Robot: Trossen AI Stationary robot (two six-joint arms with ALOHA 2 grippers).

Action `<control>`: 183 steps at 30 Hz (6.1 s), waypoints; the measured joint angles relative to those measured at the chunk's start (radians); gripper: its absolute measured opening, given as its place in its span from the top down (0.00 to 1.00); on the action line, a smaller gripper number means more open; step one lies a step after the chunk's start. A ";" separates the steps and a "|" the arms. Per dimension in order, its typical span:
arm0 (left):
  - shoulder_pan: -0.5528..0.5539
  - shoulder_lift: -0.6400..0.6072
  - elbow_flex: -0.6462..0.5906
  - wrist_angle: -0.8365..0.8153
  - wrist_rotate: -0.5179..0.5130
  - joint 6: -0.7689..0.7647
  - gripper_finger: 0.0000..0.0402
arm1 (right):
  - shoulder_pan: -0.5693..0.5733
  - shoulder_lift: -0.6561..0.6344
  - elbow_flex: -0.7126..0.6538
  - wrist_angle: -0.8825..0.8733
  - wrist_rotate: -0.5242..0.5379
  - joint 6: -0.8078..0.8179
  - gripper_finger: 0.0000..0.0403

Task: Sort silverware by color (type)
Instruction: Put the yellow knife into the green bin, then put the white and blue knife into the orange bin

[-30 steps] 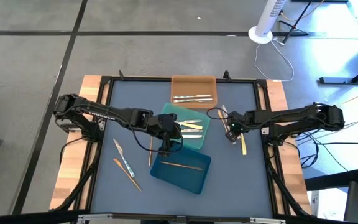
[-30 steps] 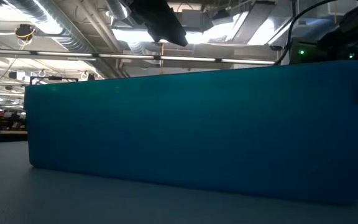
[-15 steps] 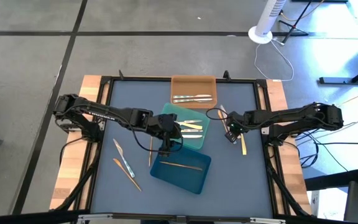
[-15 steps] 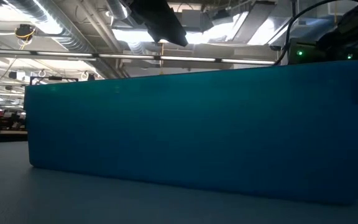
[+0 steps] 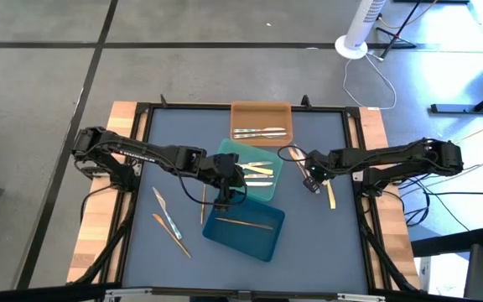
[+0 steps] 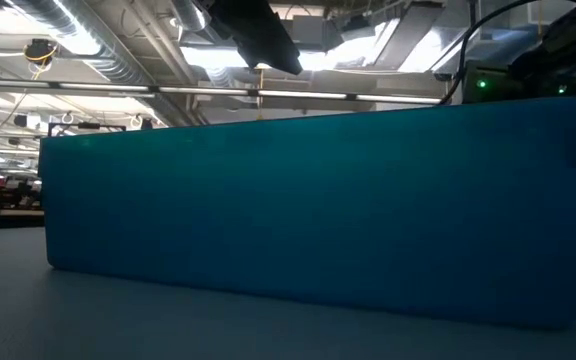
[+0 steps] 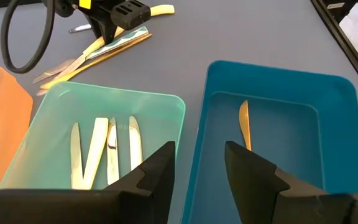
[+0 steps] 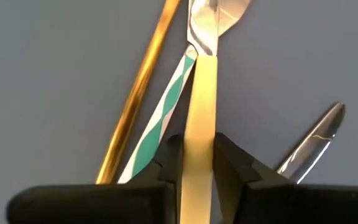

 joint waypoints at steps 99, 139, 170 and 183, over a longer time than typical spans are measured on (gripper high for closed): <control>-0.003 -0.229 0.001 -0.348 -0.049 -0.215 0.67 | 0.000 0.338 0.637 0.169 -0.212 -0.484 0.91; -0.003 -0.229 0.000 -0.347 -0.048 -0.229 0.67 | 0.000 0.622 0.640 0.259 -0.262 -0.637 0.91; -0.220 -0.229 0.000 -0.635 -0.020 -1.378 0.67 | 0.000 0.624 0.637 0.253 -0.261 -0.639 0.60; -0.404 -0.200 0.000 -0.665 -0.157 -1.916 0.67 | 0.000 0.624 0.637 0.253 -0.261 -0.638 0.59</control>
